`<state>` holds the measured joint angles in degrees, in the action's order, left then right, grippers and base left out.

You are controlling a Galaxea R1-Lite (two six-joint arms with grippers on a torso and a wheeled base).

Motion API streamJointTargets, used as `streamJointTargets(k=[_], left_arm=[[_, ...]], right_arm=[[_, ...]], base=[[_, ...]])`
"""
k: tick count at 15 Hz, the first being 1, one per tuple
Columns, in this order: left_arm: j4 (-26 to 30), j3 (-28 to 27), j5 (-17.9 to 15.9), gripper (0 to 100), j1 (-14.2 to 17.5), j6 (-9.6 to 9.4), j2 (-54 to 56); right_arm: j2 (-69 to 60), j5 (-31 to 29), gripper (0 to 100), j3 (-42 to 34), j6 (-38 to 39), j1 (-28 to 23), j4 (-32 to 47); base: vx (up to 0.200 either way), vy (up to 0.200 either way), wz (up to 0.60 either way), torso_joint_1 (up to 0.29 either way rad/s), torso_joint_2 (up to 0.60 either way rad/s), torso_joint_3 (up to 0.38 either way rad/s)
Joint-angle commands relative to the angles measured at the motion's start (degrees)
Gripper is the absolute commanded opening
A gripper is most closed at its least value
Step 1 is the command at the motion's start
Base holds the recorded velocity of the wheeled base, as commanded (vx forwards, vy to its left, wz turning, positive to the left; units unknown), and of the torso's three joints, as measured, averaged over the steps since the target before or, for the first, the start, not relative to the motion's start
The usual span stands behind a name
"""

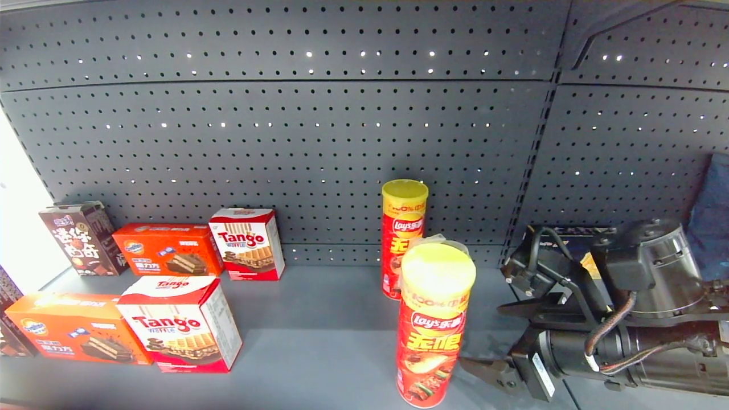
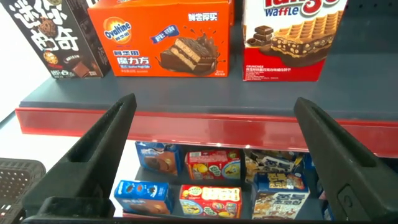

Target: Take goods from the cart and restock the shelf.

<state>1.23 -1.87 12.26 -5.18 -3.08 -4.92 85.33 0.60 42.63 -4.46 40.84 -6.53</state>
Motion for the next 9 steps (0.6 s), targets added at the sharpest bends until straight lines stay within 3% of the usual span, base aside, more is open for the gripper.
streamJointTargets(k=[1,9], left_arm=[[0.0,0.0,0.0,100,0.0,0.01,-0.2],[0.1,0.0,0.0,100,0.0,0.54,-0.2]], right_arm=[[1.0,0.0,100,0.1,0.0,0.2,-0.1],[0.3,-0.1,100,0.1,0.0,-0.1,-0.1]], base=[[0.0,0.0,0.0,0.0,0.0,0.0],[0.0,0.0,0.0,0.0,0.0,0.0]])
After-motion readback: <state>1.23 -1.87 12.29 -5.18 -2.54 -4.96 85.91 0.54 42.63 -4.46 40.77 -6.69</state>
